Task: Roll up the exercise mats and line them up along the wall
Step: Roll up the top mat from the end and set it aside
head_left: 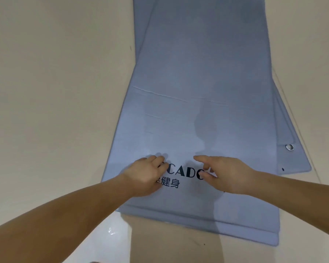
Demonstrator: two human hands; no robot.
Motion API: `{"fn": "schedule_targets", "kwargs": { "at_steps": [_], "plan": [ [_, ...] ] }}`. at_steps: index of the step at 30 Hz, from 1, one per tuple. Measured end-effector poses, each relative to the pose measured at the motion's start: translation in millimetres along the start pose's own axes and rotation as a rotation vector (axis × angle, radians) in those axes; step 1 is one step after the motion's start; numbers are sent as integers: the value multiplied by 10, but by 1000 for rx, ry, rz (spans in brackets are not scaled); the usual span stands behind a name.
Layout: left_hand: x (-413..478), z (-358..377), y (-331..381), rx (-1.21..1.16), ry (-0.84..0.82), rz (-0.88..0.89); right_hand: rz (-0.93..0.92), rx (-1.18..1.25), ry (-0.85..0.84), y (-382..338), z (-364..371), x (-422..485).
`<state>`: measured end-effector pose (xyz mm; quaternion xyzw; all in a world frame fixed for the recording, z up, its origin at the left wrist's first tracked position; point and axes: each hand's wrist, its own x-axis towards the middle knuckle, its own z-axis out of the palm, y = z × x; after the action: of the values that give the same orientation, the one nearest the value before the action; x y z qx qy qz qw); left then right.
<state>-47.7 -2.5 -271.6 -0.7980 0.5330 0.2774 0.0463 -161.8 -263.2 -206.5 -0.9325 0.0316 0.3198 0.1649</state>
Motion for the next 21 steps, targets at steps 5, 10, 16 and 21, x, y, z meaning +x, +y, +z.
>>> {"fn": "schedule_targets", "kwargs": {
  "at_steps": [5,10,16,21],
  "plan": [
    [-25,282,260,107,-8,36,-8,43,-53,-101,471,24],
    [5,482,352,264,5,22,30,121,-49,-92,821,29],
    [-41,412,359,240,-64,56,-50,-24,-39,17,1047,-171],
    [-205,181,296,215,37,257,-234,-189,182,-17,1247,-330]
  ]
}}
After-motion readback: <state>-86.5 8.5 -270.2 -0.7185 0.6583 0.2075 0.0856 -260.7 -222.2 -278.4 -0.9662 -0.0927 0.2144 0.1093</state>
